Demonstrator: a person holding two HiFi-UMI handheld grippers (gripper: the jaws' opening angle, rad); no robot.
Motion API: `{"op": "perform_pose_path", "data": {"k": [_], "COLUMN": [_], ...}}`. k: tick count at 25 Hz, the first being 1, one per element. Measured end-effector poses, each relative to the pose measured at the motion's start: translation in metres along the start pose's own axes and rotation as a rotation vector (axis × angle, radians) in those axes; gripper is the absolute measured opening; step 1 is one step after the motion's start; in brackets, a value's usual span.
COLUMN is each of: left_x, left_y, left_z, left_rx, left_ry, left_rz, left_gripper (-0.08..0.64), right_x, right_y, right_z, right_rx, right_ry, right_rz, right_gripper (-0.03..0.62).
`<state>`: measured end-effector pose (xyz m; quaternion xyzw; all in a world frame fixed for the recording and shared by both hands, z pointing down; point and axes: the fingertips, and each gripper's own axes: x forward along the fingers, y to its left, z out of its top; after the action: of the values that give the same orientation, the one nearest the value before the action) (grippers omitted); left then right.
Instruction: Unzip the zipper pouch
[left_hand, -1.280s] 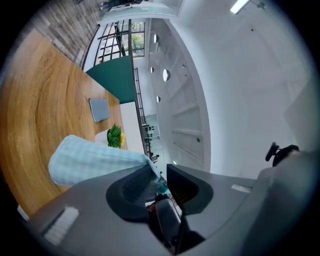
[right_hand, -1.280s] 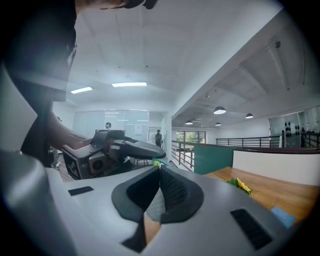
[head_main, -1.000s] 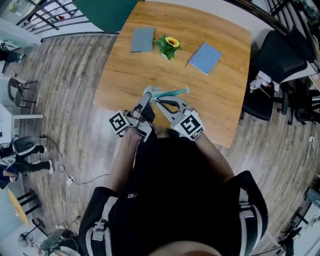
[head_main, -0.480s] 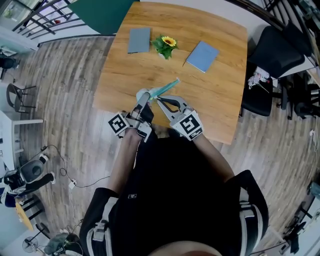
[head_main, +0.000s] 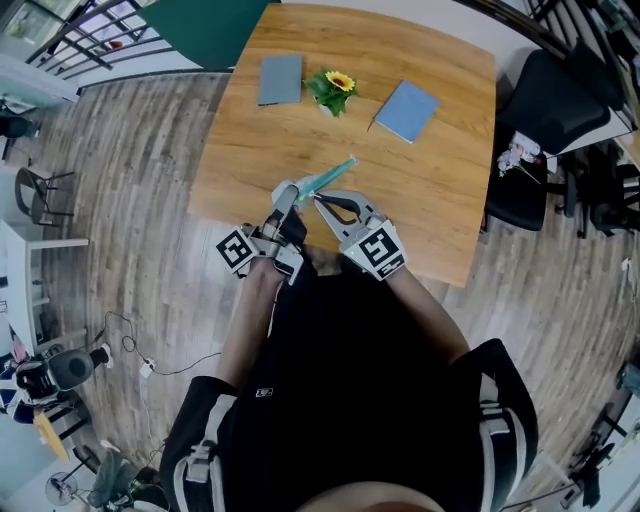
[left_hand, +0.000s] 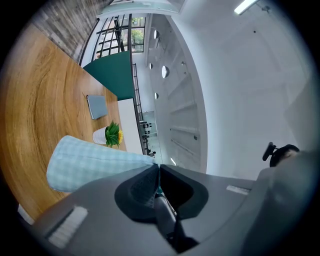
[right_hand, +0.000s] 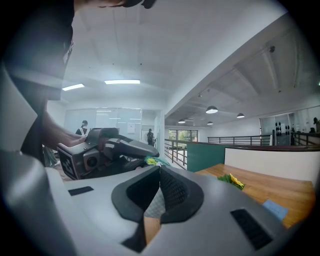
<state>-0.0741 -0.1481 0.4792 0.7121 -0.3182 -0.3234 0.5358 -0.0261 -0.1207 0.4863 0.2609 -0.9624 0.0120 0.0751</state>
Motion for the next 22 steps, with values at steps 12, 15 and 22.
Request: {"op": "perform_pose_path", "data": {"k": [12,15,22], "left_x": [-0.004,-0.004,-0.004], "left_y": [-0.001,-0.001,-0.002], "left_z": [0.0,0.001,0.0], "left_rx": [0.007,0.009,0.02], "left_ry": [-0.01,-0.014,-0.012], "left_rz": [-0.005,-0.003,0.003], "left_gripper": [0.011,0.011,0.009], "right_x": [-0.002,-0.001,-0.002], "right_y": [-0.004,-0.007,-0.01], "right_z": [-0.005,-0.007,-0.008], "right_rx": [0.026,0.033,0.047], "right_ry": [0.003,0.01,0.021], "right_rz": [-0.018,-0.024,-0.035], "right_gripper": [0.005,0.005,0.005]}}
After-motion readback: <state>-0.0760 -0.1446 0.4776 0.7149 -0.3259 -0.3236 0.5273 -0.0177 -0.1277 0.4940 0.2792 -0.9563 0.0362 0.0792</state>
